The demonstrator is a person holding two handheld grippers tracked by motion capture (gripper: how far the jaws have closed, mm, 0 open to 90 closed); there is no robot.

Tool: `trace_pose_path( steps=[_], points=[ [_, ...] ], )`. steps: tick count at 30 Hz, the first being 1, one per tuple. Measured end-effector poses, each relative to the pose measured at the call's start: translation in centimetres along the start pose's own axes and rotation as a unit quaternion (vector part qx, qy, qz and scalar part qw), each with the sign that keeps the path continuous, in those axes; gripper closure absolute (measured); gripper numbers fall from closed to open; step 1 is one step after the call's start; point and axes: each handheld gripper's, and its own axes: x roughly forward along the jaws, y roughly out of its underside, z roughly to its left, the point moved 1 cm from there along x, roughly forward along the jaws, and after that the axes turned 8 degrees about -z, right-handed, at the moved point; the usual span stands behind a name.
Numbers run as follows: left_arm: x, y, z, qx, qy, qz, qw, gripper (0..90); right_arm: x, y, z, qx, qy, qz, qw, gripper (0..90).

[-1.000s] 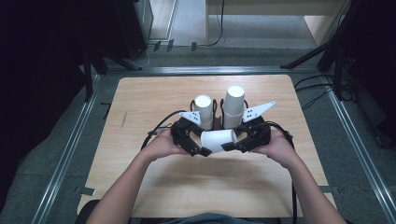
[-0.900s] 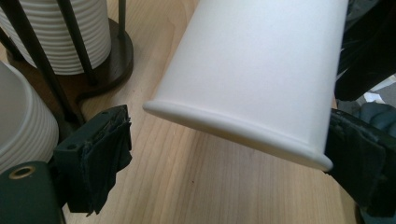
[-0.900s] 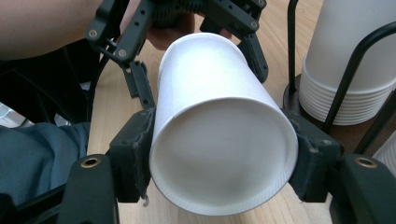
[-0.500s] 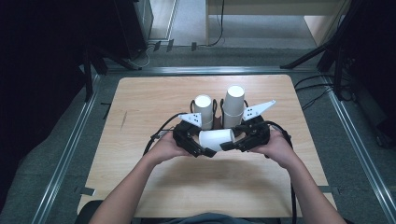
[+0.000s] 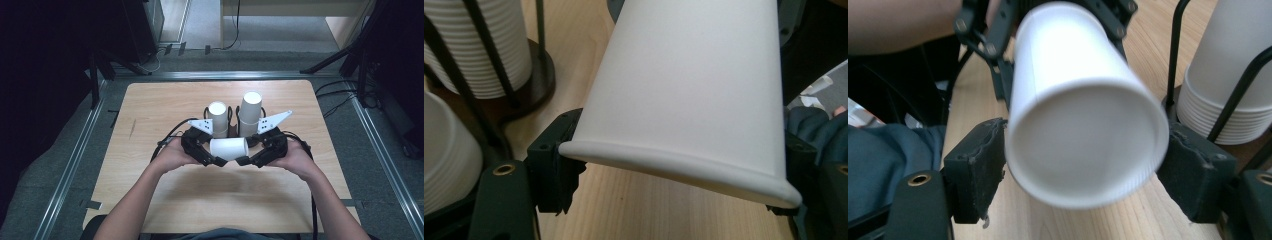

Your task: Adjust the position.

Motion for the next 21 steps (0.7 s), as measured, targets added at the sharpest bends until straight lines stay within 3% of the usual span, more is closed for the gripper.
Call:
trace_pose_path(
  steps=[2,5,10,19,21],
  points=[
    [-0.6,-0.1,0.0,-0.005,0.002,-0.007,1.0000,24.8,0.2,0.1,0.0,-0.002,0.001,0.007,1.0000,24.1],
    [-1.0,-0.4,-0.1,0.004,-0.010,0.019,0.9998,24.9,0.4,0.2,0.0,-0.006,0.001,0.017,0.9998,24.1],
    [-1.5,-0.7,-0.1,0.001,0.000,0.043,0.9991,24.8,0.9,0.5,-0.2,-0.006,0.008,0.040,0.9991,24.2],
    [-1.0,-1.5,0.3,0.009,-0.005,0.105,0.9944,24.7,1.4,0.8,-0.3,-0.018,0.019,0.064,0.9976,24.5],
    [-0.7,-1.6,0.3,0.016,-0.011,0.122,0.9923,24.7,1.5,0.8,-0.2,-0.027,0.020,0.066,0.9972,24.5]
  ],
)
